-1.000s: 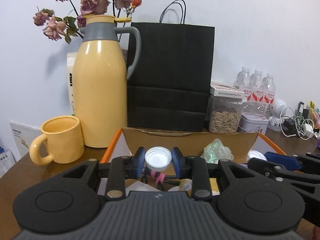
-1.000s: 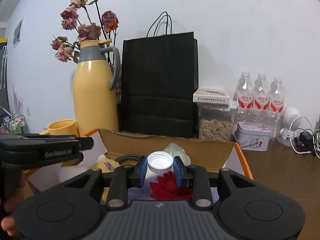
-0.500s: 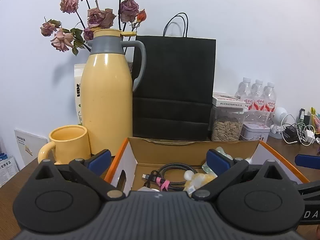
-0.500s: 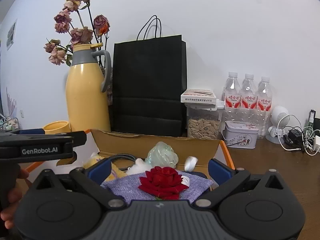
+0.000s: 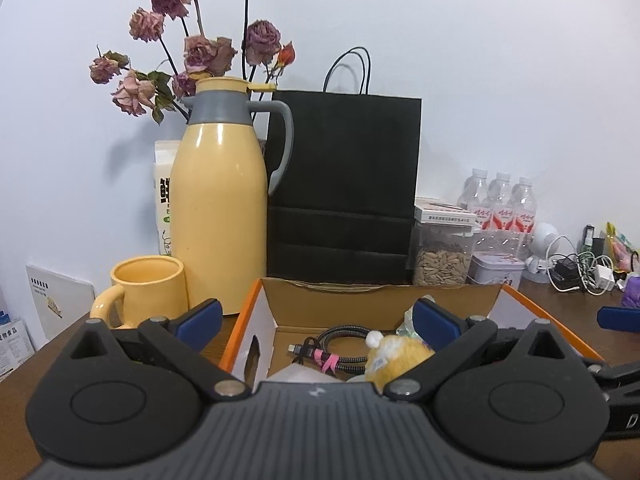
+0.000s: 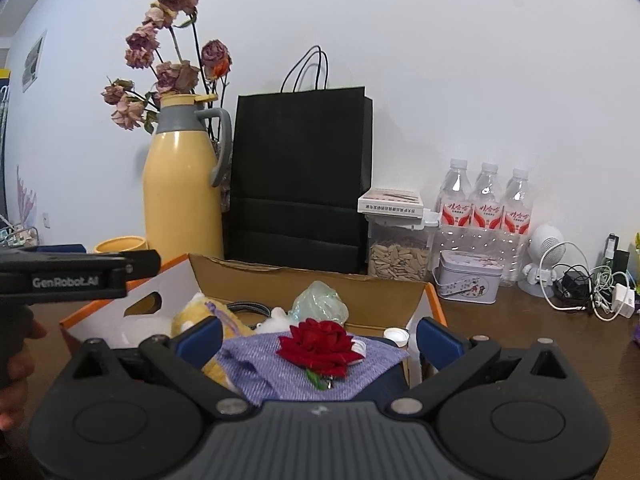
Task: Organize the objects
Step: 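Move both open tools back over the table in front of the box, then lower the left tool onto the black cable and close it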
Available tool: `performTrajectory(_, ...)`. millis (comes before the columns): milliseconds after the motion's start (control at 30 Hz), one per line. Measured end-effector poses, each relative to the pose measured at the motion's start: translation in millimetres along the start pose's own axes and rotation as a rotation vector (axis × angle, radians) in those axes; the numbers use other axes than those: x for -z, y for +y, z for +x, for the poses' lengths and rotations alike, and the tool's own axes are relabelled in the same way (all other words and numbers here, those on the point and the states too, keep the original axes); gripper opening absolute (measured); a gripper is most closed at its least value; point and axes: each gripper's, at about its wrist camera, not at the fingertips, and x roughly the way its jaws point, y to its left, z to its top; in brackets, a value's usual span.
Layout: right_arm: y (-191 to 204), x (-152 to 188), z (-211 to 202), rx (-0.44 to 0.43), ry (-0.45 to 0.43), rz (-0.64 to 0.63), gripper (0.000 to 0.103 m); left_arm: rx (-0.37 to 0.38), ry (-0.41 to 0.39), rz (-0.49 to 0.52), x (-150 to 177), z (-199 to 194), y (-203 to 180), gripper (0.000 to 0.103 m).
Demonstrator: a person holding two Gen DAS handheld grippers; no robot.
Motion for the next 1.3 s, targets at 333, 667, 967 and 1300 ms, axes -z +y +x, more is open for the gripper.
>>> performTrajectory(333,5,28,-34,-0.008,0.006,-0.033,0.103,0.021,0.024,0.073,21,-31,5,0.103)
performTrajectory(667,15,42,-40,-0.037,0.059,-0.052,0.103,-0.014,0.101,0.082,42,-46,25,0.103)
performTrajectory(967,32,52,-47,-0.091,0.091,-0.065,0.103,-0.031,0.155,0.085,55,-56,41,0.103)
performTrajectory(1300,60,56,-38,-0.155,0.157,-0.051,0.087,-0.074,0.186,-0.001,58,-64,72,0.103)
